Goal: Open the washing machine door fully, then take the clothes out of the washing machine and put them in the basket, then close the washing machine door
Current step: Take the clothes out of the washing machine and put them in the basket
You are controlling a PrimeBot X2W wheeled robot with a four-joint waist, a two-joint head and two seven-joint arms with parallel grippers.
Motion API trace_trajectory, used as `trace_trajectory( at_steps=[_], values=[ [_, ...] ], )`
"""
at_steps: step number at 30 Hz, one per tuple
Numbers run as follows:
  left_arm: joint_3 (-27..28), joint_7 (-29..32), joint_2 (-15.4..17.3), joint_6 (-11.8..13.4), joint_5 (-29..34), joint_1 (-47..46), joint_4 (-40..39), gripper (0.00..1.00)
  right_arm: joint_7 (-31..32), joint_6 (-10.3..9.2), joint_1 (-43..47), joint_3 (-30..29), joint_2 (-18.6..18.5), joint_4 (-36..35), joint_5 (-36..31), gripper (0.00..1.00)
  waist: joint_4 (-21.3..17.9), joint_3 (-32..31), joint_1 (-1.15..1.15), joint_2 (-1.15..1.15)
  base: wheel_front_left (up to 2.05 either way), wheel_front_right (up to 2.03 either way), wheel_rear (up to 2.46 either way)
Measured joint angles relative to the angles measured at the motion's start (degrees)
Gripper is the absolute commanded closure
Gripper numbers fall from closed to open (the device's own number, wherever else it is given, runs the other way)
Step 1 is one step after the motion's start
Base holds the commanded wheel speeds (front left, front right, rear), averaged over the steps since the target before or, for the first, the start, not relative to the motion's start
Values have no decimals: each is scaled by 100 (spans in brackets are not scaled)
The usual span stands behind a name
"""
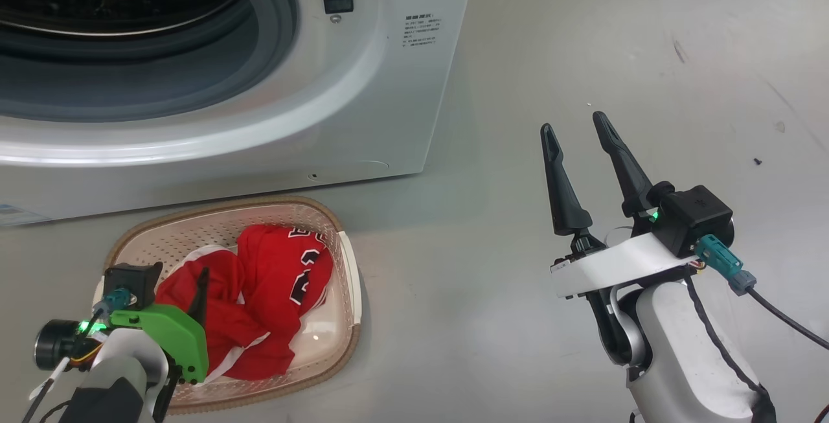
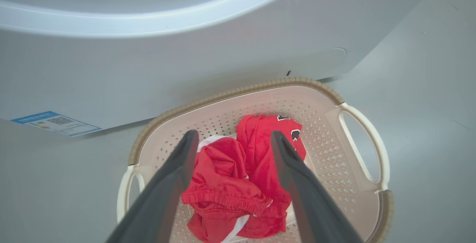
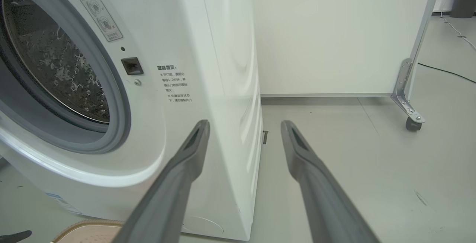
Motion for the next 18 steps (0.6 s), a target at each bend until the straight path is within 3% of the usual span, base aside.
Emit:
trace_trajectory(
  at_steps=[13,18],
  values=[
    [10,-163,-127,0,-55,-5,-508,0,0,93,176,-246,-3,163,0,0,350,-678,0,0,0,0,0],
    [70,-163,-205,0,-97,60,-1184,0,0,165,419,-350,0,223,44,0,525,-1059,0,0,0,0,0]
  ],
)
